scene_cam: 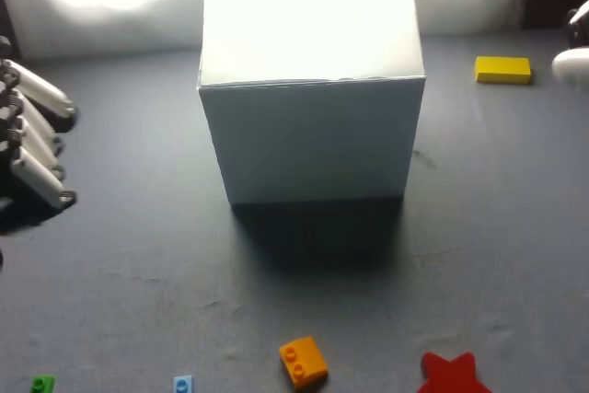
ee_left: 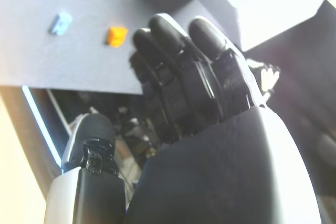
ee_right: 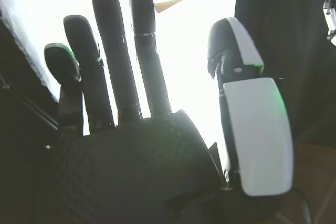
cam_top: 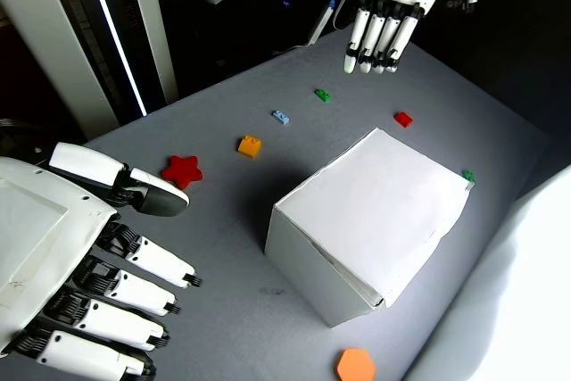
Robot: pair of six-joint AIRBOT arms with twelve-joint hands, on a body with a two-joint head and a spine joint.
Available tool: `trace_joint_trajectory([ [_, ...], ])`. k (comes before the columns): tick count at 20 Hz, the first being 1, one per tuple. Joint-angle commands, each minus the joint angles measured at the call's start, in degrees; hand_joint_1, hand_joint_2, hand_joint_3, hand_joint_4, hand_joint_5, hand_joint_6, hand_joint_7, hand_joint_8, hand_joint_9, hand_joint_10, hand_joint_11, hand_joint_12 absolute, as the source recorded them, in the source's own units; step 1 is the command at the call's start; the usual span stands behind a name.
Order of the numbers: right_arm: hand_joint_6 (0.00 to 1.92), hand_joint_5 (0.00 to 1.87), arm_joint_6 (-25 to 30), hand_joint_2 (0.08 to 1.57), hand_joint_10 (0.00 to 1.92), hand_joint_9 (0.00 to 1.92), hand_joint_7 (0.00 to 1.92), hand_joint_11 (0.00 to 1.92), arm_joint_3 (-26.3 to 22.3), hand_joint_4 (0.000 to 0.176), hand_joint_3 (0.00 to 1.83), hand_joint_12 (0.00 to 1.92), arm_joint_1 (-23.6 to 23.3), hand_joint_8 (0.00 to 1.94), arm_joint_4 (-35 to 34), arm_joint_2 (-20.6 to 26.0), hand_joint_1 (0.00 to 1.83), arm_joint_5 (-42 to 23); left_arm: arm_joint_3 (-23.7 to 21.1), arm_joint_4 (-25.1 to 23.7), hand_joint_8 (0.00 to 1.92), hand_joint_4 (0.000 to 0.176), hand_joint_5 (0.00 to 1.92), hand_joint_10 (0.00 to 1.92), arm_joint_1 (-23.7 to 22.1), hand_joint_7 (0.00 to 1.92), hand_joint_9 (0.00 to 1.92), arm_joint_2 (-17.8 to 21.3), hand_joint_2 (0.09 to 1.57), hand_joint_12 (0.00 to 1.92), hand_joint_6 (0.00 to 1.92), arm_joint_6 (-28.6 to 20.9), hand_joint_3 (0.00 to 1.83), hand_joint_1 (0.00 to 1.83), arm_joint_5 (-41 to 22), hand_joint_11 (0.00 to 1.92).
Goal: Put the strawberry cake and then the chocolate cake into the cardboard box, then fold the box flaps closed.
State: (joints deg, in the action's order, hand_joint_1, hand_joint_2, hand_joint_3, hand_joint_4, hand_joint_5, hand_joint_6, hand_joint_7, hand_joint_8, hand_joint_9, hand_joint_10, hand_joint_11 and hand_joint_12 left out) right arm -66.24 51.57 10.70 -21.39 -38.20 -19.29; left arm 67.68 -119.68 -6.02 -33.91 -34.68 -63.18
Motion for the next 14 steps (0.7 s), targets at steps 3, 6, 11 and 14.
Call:
trace_joint_trajectory([
  [3,1.76,1.02,0.0,1.42,1.92,1.24,1.25,1.08,0.17,0.0,0.0,1.92,-0.49,1.88,0.33,0.85,0.71,-6.48,0.08,4.94,1.85,0.0,0.91,1.92,-0.42,1.07,1.08,2.97,1.46,1.92,1.81,-1.0,0.01,0.55,-0.19,0.97],
  [6,1.84,1.03,0.01,1.43,1.92,1.27,1.26,1.15,0.15,0.0,0.01,1.92,-0.79,1.93,0.42,0.77,0.69,-6.47,1.3,6.04,1.87,0.0,0.89,1.92,-0.46,1.07,1.08,4.2,1.45,1.92,1.8,-2.22,0.0,0.57,-1.04,0.94],
  [11,1.81,1.0,0.02,1.43,1.92,1.18,1.19,1.07,0.14,0.0,0.01,1.92,-0.78,1.91,1.21,0.77,0.69,-6.47,2.07,6.28,1.88,0.0,0.87,1.92,-2.36,1.02,1.04,4.23,1.44,1.92,1.75,-3.1,0.0,0.56,-1.84,0.92],
  [14,1.83,0.99,0.02,1.43,1.92,1.18,1.19,1.06,0.14,0.0,0.01,1.92,-0.81,1.91,1.41,0.73,0.7,-6.47,2.7,6.06,1.92,0.0,0.88,1.92,-3.44,1.01,1.04,4.16,1.44,1.92,1.79,-3.62,0.0,0.55,-2.33,0.97],
])
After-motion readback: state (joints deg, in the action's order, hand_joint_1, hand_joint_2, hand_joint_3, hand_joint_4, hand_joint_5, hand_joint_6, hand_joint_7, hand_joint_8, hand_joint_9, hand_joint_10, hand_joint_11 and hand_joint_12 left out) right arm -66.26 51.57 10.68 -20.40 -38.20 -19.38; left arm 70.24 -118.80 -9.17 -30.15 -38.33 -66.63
